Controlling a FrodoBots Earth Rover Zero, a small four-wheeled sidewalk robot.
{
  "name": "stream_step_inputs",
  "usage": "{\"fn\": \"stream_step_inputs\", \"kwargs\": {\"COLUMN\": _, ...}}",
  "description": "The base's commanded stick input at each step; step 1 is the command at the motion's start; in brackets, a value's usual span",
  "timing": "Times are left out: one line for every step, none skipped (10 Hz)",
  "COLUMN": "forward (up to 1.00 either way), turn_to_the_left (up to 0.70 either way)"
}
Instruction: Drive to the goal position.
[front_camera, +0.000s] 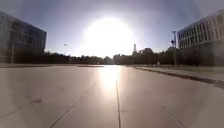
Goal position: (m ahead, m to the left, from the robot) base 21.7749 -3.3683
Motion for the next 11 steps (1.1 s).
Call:
{"fn": "stream_step_inputs", "kwargs": {"forward": 0.70, "turn_to_the_left": 0.00}}
{"fn": "stream_step_inputs", "kwargs": {"forward": 0.70, "turn_to_the_left": 0.00}}
{"fn": "stream_step_inputs", "kwargs": {"forward": 0.70, "turn_to_the_left": 0.00}}
{"fn": "stream_step_inputs", "kwargs": {"forward": 0.70, "turn_to_the_left": 0.00}}
{"fn": "stream_step_inputs", "kwargs": {"forward": 0.70, "turn_to_the_left": 0.00}}
{"fn": "stream_step_inputs", "kwargs": {"forward": 0.70, "turn_to_the_left": 0.00}}
{"fn": "stream_step_inputs", "kwargs": {"forward": 0.70, "turn_to_the_left": 0.00}}
{"fn": "stream_step_inputs", "kwargs": {"forward": 0.70, "turn_to_the_left": 0.00}}
{"fn": "stream_step_inputs", "kwargs": {"forward": 0.70, "turn_to_the_left": 0.00}}
{"fn": "stream_step_inputs", "kwargs": {"forward": 0.70, "turn_to_the_left": 0.00}}
{"fn": "stream_step_inputs", "kwargs": {"forward": 0.70, "turn_to_the_left": 0.00}}
